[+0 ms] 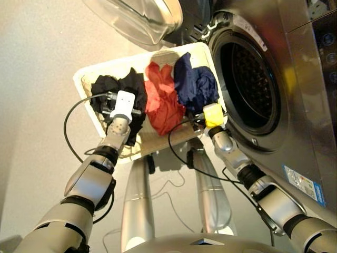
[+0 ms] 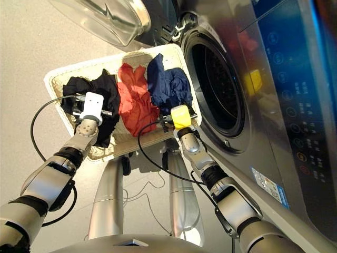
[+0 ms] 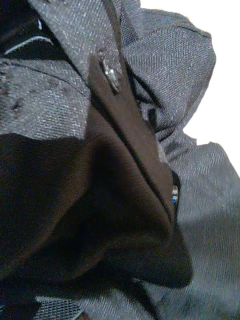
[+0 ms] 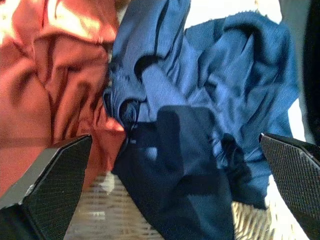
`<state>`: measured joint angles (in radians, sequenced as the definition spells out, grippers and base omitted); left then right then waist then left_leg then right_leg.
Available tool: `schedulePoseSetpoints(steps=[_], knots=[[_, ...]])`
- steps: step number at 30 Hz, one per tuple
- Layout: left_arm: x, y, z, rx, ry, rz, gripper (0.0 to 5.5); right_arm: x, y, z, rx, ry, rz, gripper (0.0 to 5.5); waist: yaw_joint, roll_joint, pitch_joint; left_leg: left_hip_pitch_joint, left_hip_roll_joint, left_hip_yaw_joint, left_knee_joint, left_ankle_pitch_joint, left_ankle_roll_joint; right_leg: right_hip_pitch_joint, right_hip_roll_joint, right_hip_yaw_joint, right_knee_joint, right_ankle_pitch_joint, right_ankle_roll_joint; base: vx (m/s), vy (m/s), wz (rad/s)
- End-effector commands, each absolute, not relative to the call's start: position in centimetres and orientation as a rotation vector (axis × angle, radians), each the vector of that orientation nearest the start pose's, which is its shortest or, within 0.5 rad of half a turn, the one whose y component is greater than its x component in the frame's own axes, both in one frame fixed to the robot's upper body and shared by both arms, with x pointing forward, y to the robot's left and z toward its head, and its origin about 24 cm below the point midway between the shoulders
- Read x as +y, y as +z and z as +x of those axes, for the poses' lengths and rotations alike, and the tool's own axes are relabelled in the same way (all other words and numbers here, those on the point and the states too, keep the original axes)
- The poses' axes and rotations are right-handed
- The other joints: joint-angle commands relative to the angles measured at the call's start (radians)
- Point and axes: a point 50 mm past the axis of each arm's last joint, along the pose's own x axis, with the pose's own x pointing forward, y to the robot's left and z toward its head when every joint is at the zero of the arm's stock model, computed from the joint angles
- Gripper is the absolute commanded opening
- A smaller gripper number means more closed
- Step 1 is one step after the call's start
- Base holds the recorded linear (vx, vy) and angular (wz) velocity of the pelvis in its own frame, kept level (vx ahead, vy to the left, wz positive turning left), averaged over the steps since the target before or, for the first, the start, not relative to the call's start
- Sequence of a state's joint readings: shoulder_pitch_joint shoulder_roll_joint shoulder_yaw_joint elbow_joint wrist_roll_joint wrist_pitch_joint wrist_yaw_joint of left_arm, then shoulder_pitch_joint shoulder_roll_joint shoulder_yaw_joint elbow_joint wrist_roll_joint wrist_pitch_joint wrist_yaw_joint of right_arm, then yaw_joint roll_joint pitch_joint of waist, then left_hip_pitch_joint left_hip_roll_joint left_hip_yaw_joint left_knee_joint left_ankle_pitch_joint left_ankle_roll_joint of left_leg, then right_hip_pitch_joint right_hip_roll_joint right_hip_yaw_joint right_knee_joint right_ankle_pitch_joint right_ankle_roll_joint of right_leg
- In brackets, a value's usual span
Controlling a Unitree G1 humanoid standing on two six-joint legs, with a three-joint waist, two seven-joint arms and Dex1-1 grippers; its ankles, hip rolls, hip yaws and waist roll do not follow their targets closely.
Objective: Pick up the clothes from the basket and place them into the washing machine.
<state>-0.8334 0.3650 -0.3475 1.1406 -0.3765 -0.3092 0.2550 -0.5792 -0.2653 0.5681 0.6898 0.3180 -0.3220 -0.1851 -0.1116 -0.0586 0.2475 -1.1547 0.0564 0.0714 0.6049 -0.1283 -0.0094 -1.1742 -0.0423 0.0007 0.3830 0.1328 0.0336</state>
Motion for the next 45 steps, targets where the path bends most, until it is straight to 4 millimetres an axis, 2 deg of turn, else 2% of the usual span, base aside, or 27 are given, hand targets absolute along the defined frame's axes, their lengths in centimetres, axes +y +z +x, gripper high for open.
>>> schedulePoseSetpoints(steps=[1, 2, 3, 4, 5, 6, 7, 14, 17, 22, 25, 28, 29, 31, 40, 45], knots=[[23.9, 8.5, 37.9, 0.035, 0.372, -0.019, 5.13, -7.8, 8.0, 33.0, -0.246, 0.315, -0.086, 5.50, -0.022, 0.028, 0.010, -0.013, -0.019, -0.027, -0.016, -0.008, 0.011, 0.024, 0.009, -0.041, 0.072, -0.111, 0.043, 0.000, 0.000, 0.000], [23.6, 8.5, 38.0, 0.034, 0.359, -0.030, 4.14, -7.9, 7.7, 32.9, -0.235, 0.310, -0.091, 5.50, -0.024, 0.030, 0.009, -0.019, -0.020, -0.028, -0.015, -0.007, 0.011, 0.018, 0.009, -0.044, 0.073, -0.111, 0.043, 0.000, 0.000, 0.000], [23.6, 8.4, 37.9, 0.034, 0.358, -0.030, 3.71, -7.9, 7.7, 32.9, -0.235, 0.310, -0.091, 5.50, -0.024, 0.030, 0.008, -0.020, -0.020, -0.028, -0.015, -0.007, 0.011, 0.017, 0.009, -0.044, 0.073, -0.111, 0.042, 0.000, 0.000, 0.000], [23.1, 7.8, 37.8, 0.052, 0.331, -0.006, 2.67, -8.3, 7.1, 32.7, -0.214, 0.307, -0.103, 5.50, -0.026, 0.028, 0.003, -0.024, -0.023, -0.030, -0.012, -0.006, 0.012, 0.013, 0.011, -0.049, 0.076, -0.111, 0.040, 0.000, 0.000, 0.000], [22.9, 7.5, 37.7, 0.061, 0.318, 0.002, 2.05, -8.5, 6.9, 32.6, -0.209, 0.305, -0.113, 5.50, -0.025, 0.027, -0.002, -0.028, -0.025, -0.032, -0.009, -0.007, 0.013, 0.010, 0.013, -0.050, 0.079, -0.111, 0.039, 0.000, 0.000, 0.000], [22.9, 7.5, 37.7, 0.061, 0.318, 0.002, 0.30, -8.5, 6.8, 32.6, -0.208, 0.305, -0.113, 5.50, -0.025, 0.028, -0.004, -0.029, -0.025, -0.032, -0.009, -0.007, 0.013, 0.009, 0.013, -0.050, 0.079, -0.111, 0.039, 0.000, 0.000, 0.000], [22.5, 6.9, 37.5, 0.076, 0.309, -0.024, 0.00, -8.8, 6.5, 32.5, -0.201, 0.306, -0.122, 5.50, -0.025, 0.027, -0.017, -0.032, -0.028, -0.035, -0.007, -0.008, 0.015, 0.008, 0.015, -0.053, 0.076, -0.110, 0.037, 0.000, 0.000, 0.000], [20.8, 5.2, 36.5, 0.059, 0.234, -0.121, 0.00, -9.9, 5.7, 32.1, -0.175, 0.306, -0.146, 5.50, -0.012, 0.035, -0.067, 0.041, -0.025, -0.041, -0.066, 0.005, 0.010, 0.068, 0.004, -0.061, 0.045, -0.102, 0.036, 0.000, 0.000, 0.000], [20.2, 5.2, 36.3, 0.040, 0.205, -0.103, 0.00, -10.0, 5.4, 31.9, -0.165, 0.309, -0.153, 5.50, -0.006, 0.037, -0.068, 0.081, -0.028, -0.041, -0.089, 0.011, 0.010, 0.105, 0.002, -0.062, 0.030, -0.097, 0.036, 0.000, 0.000, 0.000], [18.5, 5.9, 35.8, -0.052, 0.119, -0.187, 0.00, -10.4, 4.2, 31.4, -0.125, 0.333, -0.221, 5.50, 0.020, 0.046, -0.073, 0.243, -0.043, -0.040, -0.214, 0.052, -0.003, 0.262, -0.013, -0.070, -0.067, -0.076, 0.042, 0.000, 0.000, 0.000], [17.3, 5.9, 35.1, -0.089, 0.050, -0.179, 0.00, -10.7, 3.3, 31.0, -0.096, 0.365, -0.307, 5.50, 0.034, 0.046, -0.068, 0.347, -0.054, -0.042, -0.281, 0.075, -0.007, 0.367, -0.016, -0.076, -0.124, -0.066, 0.046, 0.000, 0.000, 0.000], [16.0, 5.9, 34.2, -0.112, -0.028, -0.202, 0.00, -10.7, 2.9, 30.6, -0.105, 0.408, -0.420, 5.50, 0.045, 0.050, -0.061, 0.430, -0.061, -0.049, -0.311, 0.081, -0.004, 0.453, -0.017, -0.081, -0.155, -0.063, 0.047, 0.023, -0.056, 0.018], [15.4, 6.1, 33.8, -0.133, -0.059, -0.233, 0.00, -10.7, 2.9, 30.4, -0.122, 0.421, -0.474, 5.50, 0.045, 0.048, -0.059, 0.441, -0.067, -0.043, -0.328, 0.116, 0.001, 0.468, -0.025, -0.086, -0.171, -0.040, 0.041, -0.051, -0.046, -0.030], [14.6, 5.8, 33.2, -0.132, -0.099, -0.254, 0.00, -10.6, 2.7, 30.2, -0.140, 0.461, -0.571, 5.50, 0.051, 0.053, -0.057, 0.484, -0.072, -0.044, -0.347, 0.120, 0.001, 0.509, -0.024, -0.088, -0.187, -0.042, 0.041, -0.026, -0.021, 0.004], [10.6, 5.2, 30.5, -0.108, -0.299, -0.412, 0.00, -7.5, 4.1, 29.2, -0.343, 0.682, -0.888, 5.50, 0.080, 0.069, -0.071, 0.633, -0.081, -0.048, -0.394, 0.119, 0.005, 0.650, -0.023, -0.080, -0.214, -0.059, 0.039, 0.000, 0.000, 0.000], [9.0, 5.4, 30.1, -0.088, -0.351, -0.473, 0.00, -5.6, 5.0, 29.1, -0.465, 0.745, -1.006, 5.50, 0.089, 0.088, -0.081, 0.668, -0.087, -0.040, -0.426, 0.127, 0.005, 0.676, -0.022, -0.075, -0.230, -0.061, 0.042, 0.000, 0.000, 0.000]])
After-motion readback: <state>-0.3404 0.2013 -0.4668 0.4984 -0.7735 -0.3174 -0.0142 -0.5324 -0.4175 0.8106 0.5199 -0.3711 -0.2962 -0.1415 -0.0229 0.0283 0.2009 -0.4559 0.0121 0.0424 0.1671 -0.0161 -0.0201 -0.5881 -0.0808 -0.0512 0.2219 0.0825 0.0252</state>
